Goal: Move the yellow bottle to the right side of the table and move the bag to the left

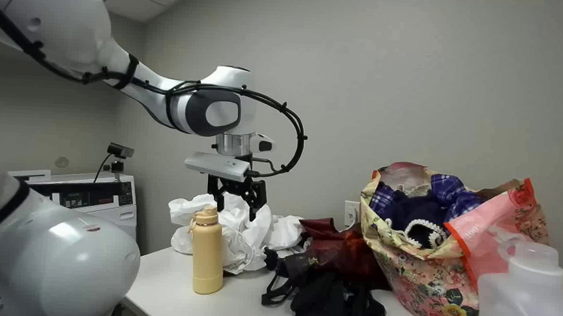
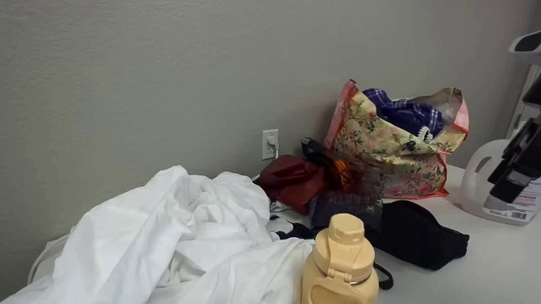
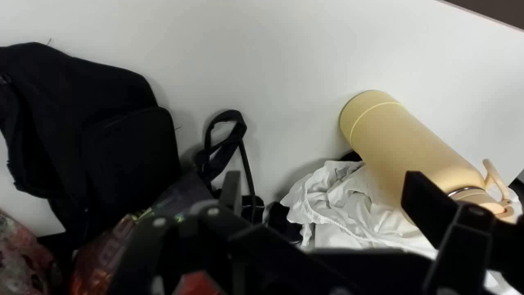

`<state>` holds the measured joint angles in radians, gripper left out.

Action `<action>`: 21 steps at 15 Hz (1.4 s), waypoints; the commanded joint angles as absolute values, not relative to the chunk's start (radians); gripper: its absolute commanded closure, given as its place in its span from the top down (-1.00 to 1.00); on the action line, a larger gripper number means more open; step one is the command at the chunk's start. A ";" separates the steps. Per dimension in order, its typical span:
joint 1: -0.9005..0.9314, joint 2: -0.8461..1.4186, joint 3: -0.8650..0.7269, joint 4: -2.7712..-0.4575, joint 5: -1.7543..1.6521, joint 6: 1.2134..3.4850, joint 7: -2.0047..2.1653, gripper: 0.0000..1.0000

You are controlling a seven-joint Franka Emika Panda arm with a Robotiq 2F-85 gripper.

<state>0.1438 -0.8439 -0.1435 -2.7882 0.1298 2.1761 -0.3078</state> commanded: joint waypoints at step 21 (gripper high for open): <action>0.395 -0.507 0.193 -2.486 0.033 2.310 -0.341 1.00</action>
<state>0.3818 -0.5951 0.1860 -2.5342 0.0494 2.2718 -0.3118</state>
